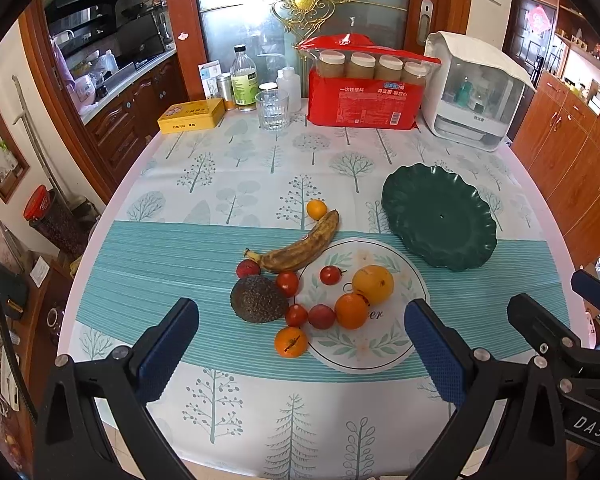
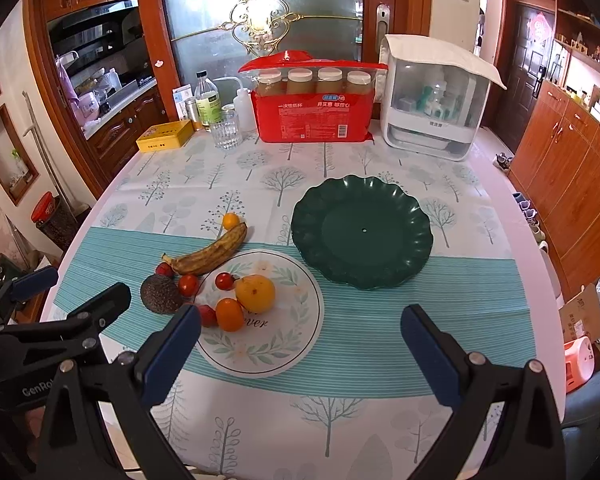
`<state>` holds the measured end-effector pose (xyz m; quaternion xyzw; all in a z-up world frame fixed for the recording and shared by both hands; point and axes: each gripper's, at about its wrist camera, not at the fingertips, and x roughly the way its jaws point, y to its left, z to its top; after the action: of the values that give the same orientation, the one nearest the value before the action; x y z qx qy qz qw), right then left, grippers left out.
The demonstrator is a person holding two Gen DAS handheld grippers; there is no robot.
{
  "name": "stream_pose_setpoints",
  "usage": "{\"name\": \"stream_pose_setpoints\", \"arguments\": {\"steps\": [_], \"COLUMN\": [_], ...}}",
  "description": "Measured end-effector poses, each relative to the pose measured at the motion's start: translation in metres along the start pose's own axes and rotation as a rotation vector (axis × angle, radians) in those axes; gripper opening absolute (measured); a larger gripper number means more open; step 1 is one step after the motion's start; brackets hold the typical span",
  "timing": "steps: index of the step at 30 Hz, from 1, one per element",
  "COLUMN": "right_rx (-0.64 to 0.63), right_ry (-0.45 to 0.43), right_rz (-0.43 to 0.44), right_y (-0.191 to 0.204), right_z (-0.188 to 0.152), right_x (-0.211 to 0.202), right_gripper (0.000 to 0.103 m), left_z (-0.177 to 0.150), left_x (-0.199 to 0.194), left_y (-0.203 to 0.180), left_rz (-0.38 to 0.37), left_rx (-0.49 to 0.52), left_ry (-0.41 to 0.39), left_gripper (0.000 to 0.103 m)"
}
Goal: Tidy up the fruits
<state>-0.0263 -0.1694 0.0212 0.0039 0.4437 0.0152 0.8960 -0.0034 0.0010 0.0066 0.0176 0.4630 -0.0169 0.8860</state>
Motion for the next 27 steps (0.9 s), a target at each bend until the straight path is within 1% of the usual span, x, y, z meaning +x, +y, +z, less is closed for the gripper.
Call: {"name": "stream_pose_setpoints", "arguments": {"steps": [10,17,27], "right_rx": [0.032,0.028,0.031], "right_ry": [0.000,-0.007,0.015], "right_rz": [0.046,0.057,0.067], "right_y": [-0.008,-0.012,-0.020], "right_z": [0.000,0.002,0.001], "right_x": [0.004,0.004,0.012], "right_gripper": [0.100,0.100,0.100], "left_z": [0.000,0.000,-0.001], "left_x": [-0.003,-0.004,-0.001], "left_y": [-0.009,-0.009,-0.014], "left_rz": [0.011,0.006,0.007], "left_rx": [0.002,-0.002,-0.009], "left_ry": [-0.016,-0.019,-0.005], "left_gripper": [0.102,0.102,0.102]}}
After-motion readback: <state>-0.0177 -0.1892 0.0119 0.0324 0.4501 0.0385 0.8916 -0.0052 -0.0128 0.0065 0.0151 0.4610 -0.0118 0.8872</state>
